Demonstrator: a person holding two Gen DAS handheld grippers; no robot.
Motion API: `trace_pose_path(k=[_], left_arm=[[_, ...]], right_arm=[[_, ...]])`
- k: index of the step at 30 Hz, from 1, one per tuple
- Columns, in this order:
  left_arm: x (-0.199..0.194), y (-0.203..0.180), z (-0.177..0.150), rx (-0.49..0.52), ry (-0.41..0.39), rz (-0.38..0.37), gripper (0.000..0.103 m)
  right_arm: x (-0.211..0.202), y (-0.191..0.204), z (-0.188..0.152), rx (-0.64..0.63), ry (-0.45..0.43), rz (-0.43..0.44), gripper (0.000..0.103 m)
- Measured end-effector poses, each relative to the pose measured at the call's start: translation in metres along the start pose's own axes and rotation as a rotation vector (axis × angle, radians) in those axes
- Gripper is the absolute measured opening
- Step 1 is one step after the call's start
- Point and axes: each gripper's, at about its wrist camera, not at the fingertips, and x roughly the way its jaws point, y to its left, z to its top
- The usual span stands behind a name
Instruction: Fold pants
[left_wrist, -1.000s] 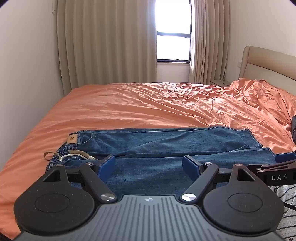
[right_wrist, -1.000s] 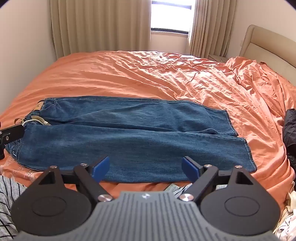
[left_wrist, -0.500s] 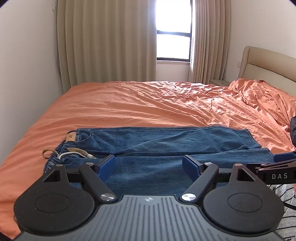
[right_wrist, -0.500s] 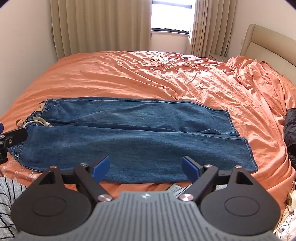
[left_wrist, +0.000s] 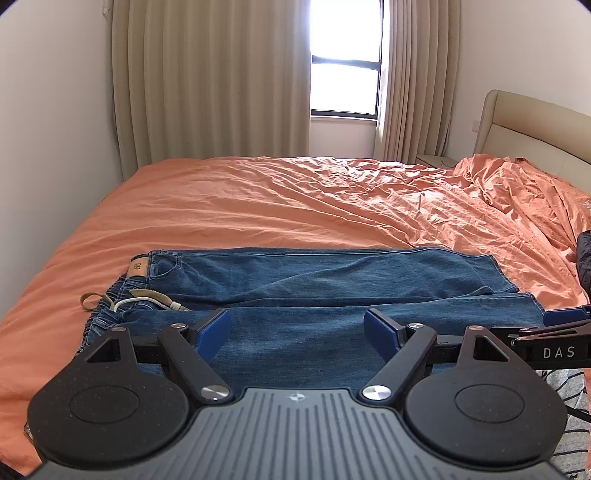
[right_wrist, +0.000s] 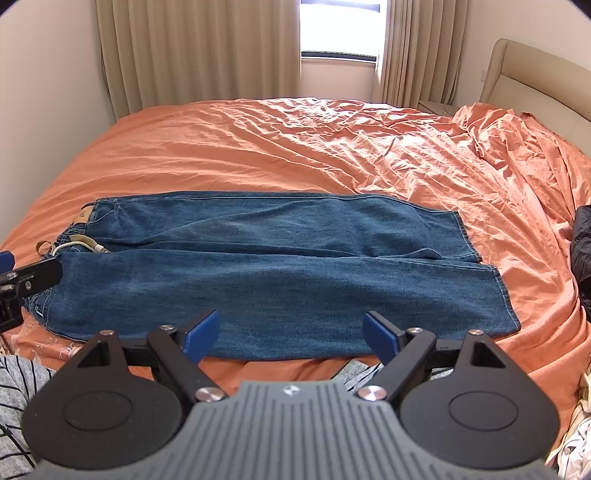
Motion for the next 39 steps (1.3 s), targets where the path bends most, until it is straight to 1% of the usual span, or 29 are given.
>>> trace_pose_path(k=[11, 26, 39], left_arm=[[-0.001, -0.003, -0.002, 0.006, -0.001, -0.003, 0.096], [-0.001, -0.007, -0.003, 0.023, 0.013, -0.034, 0.096], [0.001, -0.012, -0.005, 0.040, 0.029, -0.041, 0.096]], right_arm=[[-0.001, -0.002, -0.002, 0.021, 0.002, 0.012, 0.081], [-0.012, -0.001, -0.011, 0.029, -0.003, -0.012, 0.081], [-0.013, -0.006, -0.016, 0.057, 0.010, -0.025, 0.081]])
